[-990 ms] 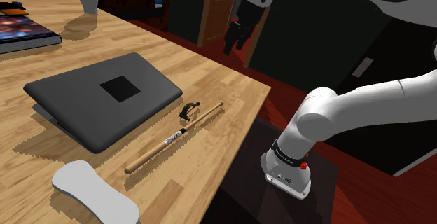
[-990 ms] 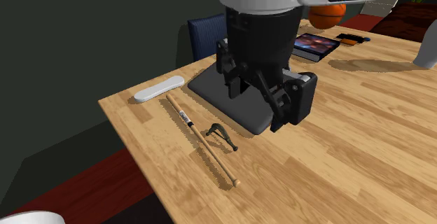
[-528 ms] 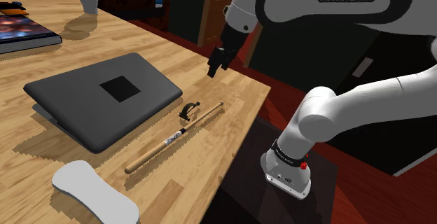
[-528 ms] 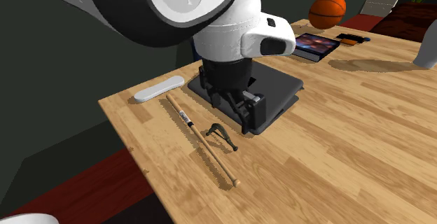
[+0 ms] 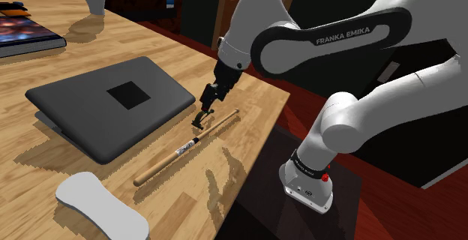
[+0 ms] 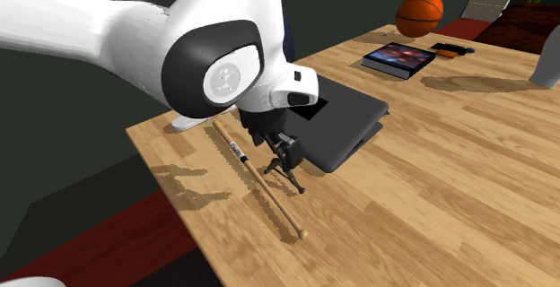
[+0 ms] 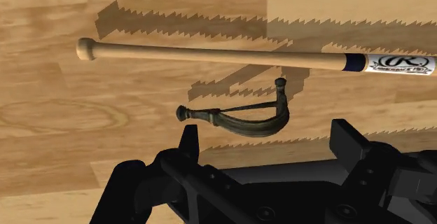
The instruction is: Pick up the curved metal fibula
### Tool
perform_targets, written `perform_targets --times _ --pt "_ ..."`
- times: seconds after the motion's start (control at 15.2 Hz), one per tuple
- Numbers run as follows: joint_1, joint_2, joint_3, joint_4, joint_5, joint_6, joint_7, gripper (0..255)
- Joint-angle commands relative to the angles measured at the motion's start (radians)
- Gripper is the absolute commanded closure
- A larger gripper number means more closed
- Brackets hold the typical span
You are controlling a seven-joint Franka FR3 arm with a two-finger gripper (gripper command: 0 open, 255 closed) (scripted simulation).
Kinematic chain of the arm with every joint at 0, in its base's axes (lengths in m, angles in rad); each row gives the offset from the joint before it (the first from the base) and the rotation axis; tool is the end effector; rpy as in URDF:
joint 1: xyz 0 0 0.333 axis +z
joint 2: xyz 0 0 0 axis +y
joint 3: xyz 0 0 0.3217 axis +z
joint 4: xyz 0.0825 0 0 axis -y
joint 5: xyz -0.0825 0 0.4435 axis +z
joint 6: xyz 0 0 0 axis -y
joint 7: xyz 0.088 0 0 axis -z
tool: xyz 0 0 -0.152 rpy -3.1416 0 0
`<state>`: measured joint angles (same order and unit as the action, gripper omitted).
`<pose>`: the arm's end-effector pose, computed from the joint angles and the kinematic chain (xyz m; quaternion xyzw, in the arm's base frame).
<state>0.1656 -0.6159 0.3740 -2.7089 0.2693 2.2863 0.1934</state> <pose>0.3690 0.2105 0.3454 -0.9938 -0.0696 -0.0815 0.0311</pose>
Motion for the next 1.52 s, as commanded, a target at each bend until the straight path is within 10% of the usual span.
perform_targets --times 0.0,0.73,0.79,1.45 --pt "0.011 0.05 0.039 -0.015 0.014 0.077 0.023 0" --pt "0.007 0.2 0.112 -0.066 0.021 0.286 0.058 0" --pt "0.007 0.2 0.111 -0.066 0.021 0.286 0.058 255" --pt "0.009 0.187 0.107 -0.061 0.022 0.267 0.057 255"
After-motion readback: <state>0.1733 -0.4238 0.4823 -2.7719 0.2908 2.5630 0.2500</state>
